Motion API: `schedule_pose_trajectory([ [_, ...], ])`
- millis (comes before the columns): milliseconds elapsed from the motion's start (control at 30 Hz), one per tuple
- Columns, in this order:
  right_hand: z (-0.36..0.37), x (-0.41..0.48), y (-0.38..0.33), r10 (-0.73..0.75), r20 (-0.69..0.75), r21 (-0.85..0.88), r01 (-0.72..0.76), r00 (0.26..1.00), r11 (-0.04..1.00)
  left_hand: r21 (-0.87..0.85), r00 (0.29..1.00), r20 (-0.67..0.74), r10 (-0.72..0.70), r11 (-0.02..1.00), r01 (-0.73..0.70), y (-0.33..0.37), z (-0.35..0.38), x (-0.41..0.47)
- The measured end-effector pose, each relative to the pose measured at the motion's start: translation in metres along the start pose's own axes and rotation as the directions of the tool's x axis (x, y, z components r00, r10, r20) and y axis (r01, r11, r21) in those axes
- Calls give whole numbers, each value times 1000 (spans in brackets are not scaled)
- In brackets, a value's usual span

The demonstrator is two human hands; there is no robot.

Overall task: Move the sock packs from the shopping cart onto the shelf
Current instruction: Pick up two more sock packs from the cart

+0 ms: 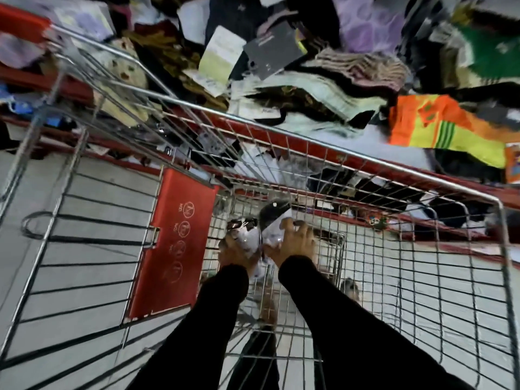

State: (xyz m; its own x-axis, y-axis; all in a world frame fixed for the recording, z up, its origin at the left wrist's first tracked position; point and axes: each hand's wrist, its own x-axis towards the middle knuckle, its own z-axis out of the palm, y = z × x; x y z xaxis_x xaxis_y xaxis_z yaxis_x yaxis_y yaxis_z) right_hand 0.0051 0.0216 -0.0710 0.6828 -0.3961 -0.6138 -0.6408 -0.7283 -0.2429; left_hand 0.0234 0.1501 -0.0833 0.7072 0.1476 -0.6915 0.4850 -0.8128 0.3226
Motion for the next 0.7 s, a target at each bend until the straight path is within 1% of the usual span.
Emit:
schedule_pose_trajectory([
  [67, -4, 3, 6, 7, 38, 27, -8, 999, 1000, 58, 1000, 16, 16, 998, -17, 1, -1, 1],
  [133, -8, 4, 15, 5, 28, -31, -4, 1000, 1000, 103, 999, 28, 24, 994, -26, 3, -3, 1],
  [200, -10, 4, 25, 8, -17, -119, -10, 1000, 993, 108, 1000, 18, -25, 994, 23, 5, -2, 1],
  [267, -11, 2, 30, -14, -41, -190, 6, 999, 982, 145, 997, -25, -74, 986, 77, 12, -2, -2],
  [333, -11, 2, 31, -53, -63, -223, 38, 997, 974, 169, 991, -74, -114, 978, 125, 19, -3, -5],
  [400, -12, 1, 32, -62, -75, -183, 47, 995, 982, 132, 987, -93, -134, 980, 146, 24, -6, -11],
  [467, -19, -6, 35, -25, -75, -90, 18, 997, 996, 84, 990, -79, -120, 988, 127, 28, -13, -17],
  [567, -38, -25, 41, 30, -46, 17, -29, 999, 999, -7, 996, -56, -68, 998, 68, 34, -28, -29],
  [633, -59, -44, 42, 55, -34, 88, -52, 998, 995, -59, 996, -79, -29, 998, 24, 42, -41, -45],
  [700, -83, -65, 40, 61, -75, 166, -48, 995, 985, -92, 994, -108, 27, 995, -37, 54, -59, -67],
])
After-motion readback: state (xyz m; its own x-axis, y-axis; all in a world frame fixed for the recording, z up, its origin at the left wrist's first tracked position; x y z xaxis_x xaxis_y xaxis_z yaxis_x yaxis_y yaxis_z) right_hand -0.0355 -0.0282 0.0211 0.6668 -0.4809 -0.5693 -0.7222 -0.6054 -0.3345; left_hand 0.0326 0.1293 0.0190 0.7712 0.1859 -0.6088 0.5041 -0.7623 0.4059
